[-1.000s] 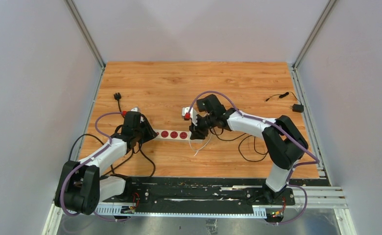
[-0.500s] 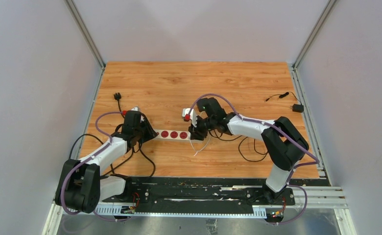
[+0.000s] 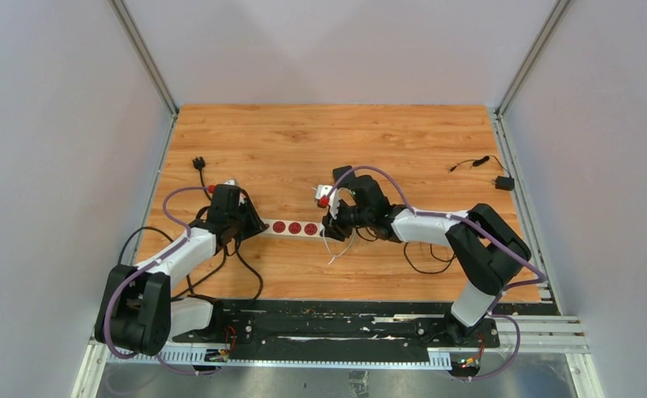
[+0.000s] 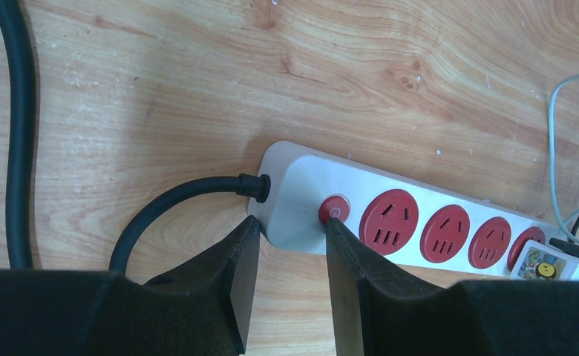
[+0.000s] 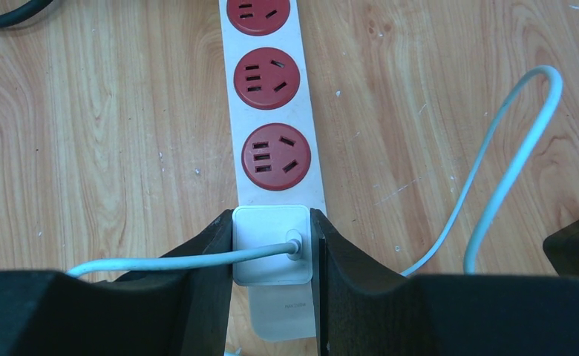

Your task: Insert the plug

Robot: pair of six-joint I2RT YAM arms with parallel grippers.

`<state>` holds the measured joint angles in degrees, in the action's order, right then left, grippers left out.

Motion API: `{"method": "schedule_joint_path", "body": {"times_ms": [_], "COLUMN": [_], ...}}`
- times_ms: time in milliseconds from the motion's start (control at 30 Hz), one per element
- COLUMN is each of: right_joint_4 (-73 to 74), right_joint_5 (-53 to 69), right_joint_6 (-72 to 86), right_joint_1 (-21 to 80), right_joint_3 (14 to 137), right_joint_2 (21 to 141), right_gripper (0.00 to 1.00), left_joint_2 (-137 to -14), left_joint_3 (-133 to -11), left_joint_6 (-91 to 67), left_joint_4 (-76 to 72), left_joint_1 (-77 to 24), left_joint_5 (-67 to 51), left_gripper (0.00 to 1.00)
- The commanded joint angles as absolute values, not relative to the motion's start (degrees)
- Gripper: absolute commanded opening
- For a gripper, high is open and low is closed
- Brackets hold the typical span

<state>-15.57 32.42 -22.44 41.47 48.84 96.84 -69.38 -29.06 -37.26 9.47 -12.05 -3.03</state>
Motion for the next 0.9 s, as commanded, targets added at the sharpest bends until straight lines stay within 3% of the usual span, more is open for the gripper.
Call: {"method": "schedule_joint_path", "body": {"times_ms": [0,600,867], "right_joint_4": [-11.5,-19.5,-31.5], "right_joint_5": [20.5,15.8,15.1], "right_joint_6": [-17.9,-15.2,-12.0], "right_joint_1": [40.0,39.8,39.8], "right_joint_3": [41.3,35.1,28.0], "right_joint_2": [101.0,104.3,106.1], "right_gripper": [0.0,0.0,0.0], "left_joint_2": [-72.0,-75.8,-75.1], "left_joint_3": [-29.5,-34.5,-35.6], "left_joint_6": [-35.1,-29.8,-28.9], "left_joint_4": [11.6,15.3,16.4], "left_joint_1": [-12.0,-11.1,-10.6], "left_joint_5": [-1.6,-0.1,-0.1], "left_gripper": [0.41,0.41,0.41]}}
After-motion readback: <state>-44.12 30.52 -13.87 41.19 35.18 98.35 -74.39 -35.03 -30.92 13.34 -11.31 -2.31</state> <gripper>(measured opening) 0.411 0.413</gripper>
